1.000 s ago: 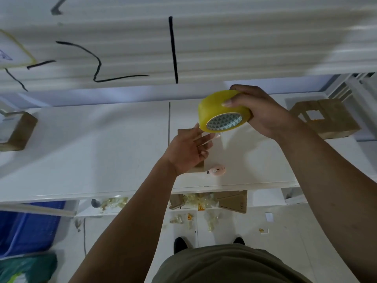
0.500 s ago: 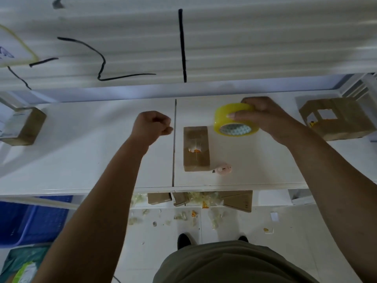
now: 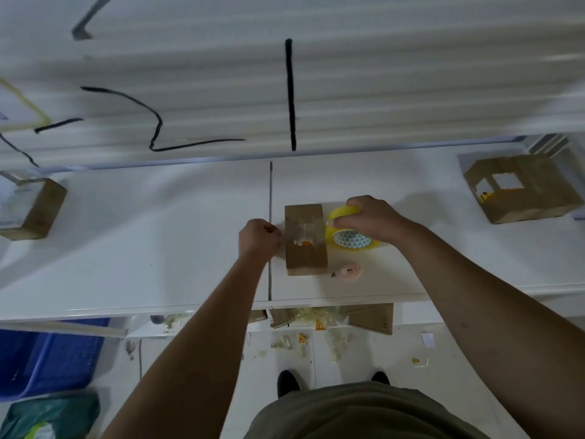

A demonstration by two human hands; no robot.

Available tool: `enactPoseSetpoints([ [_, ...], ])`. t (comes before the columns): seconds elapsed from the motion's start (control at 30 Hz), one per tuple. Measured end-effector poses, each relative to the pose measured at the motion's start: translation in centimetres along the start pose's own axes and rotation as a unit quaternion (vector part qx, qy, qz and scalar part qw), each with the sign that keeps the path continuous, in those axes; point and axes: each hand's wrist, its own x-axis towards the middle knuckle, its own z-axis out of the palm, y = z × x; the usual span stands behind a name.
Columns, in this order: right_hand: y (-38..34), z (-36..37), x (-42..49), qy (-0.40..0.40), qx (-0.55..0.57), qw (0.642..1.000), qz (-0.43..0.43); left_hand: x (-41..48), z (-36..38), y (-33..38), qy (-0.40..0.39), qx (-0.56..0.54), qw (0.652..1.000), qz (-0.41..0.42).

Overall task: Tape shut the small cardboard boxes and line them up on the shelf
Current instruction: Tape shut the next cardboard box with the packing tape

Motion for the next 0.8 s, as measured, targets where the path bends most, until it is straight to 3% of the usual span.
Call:
enactPoseSetpoints([
  [0.1, 0.0, 0.2, 0.4, 0.003, 0.027, 1.0, 0.014, -1.1, 2.6, 0.0, 0.038, -0.023, 0.999, -0.014],
  [0.23, 1.1, 0.1, 0.3, -0.018, 0.116, 0.993, 0.019, -1.4, 3.3, -0.8, 0.112, 0.028, 0.993, -0.011],
  [0.4, 2.3, 0.2, -1.2, -0.036, 0.24, 0.97, -0.011, -3.5, 3.3, -0.3, 0.048, -0.05, 0.997, 0.031],
  [0.5, 2.0, -0.6, -2.0, -0.028, 0.339, 0.94, -0.024, -5.4, 3.2, 0.5, -0.059, -0.179, 0.979, 0.076],
  [0.57, 1.6, -1.8, -2.4, -0.036, 0.383, 0.922, -0.046, -5.8, 2.9, 0.8, -0.103, -0.207, 0.967, 0.103],
  [0.63, 1.4, -3.2, -3.0, -0.075, 0.387, 0.915, -0.082, -5.6, 2.7, 0.8, -0.105, -0.199, 0.965, 0.131],
  [0.7, 1.3, -4.3, -3.8, -0.098, 0.365, 0.918, -0.124, -5.6, 2.4, 0.6, -0.12, -0.264, 0.949, 0.124],
  [0.8, 1.2, -4.7, -5.2, -0.066, 0.329, 0.928, -0.16, -5.8, 2.2, 0.7, -0.128, -0.326, 0.933, 0.084],
])
